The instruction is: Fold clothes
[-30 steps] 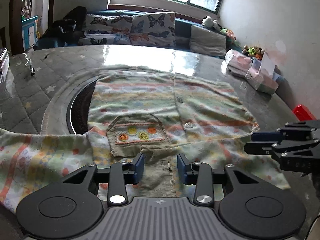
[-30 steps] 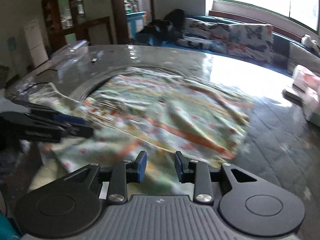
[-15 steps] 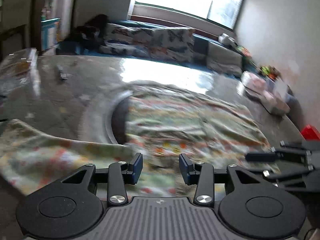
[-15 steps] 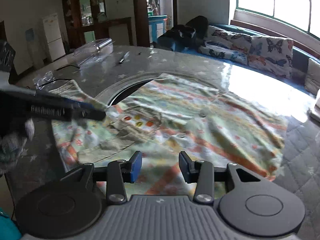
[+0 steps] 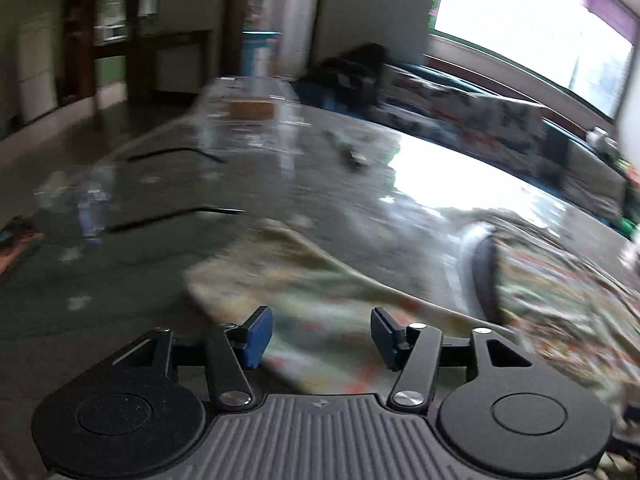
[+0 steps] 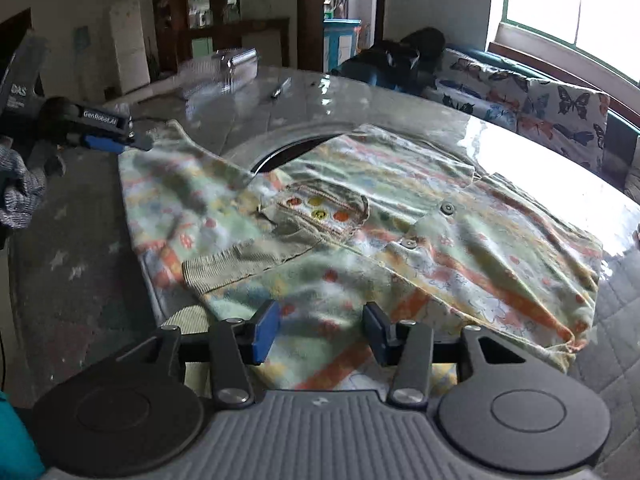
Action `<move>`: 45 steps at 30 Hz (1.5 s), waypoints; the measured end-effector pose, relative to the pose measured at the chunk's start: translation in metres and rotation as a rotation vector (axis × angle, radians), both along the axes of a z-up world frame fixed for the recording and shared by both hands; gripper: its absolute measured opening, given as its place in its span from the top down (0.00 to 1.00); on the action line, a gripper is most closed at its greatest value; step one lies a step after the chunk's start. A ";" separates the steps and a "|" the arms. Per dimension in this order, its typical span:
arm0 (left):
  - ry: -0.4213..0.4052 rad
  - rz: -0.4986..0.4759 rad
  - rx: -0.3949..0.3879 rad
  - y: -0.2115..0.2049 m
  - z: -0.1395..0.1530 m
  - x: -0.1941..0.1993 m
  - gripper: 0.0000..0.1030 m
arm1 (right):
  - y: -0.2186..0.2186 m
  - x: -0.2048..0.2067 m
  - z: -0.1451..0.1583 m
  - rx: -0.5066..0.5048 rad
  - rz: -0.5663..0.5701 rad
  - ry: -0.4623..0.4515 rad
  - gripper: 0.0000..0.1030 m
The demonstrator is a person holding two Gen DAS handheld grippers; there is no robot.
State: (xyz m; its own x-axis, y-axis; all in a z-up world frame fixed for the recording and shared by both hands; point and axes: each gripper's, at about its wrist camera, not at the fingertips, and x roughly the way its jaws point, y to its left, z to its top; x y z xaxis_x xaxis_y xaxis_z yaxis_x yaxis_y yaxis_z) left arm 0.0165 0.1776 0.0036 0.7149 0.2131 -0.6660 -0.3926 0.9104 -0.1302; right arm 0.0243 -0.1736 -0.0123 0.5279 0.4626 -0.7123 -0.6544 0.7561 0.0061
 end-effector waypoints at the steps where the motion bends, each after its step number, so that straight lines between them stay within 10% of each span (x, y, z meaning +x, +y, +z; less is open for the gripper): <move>1: 0.000 0.031 0.000 0.008 0.000 -0.001 0.42 | -0.001 0.001 0.001 0.003 -0.005 0.000 0.50; 13: 0.029 0.157 -0.015 0.045 -0.014 0.008 0.50 | -0.002 -0.003 0.005 0.008 -0.009 -0.005 0.50; 20: -0.004 0.122 -0.051 0.044 -0.015 0.007 0.91 | -0.005 -0.006 0.011 0.024 -0.020 -0.016 0.50; 24: -0.070 0.076 -0.097 0.036 -0.001 0.001 0.94 | -0.010 -0.008 0.014 0.037 -0.035 -0.021 0.50; 36: -0.255 -0.289 -0.180 -0.060 0.066 -0.002 0.97 | -0.043 -0.010 0.027 0.094 -0.137 -0.049 0.50; 45: -0.224 -0.665 -0.237 -0.170 0.067 0.005 0.98 | -0.088 -0.013 0.036 0.138 -0.275 -0.076 0.50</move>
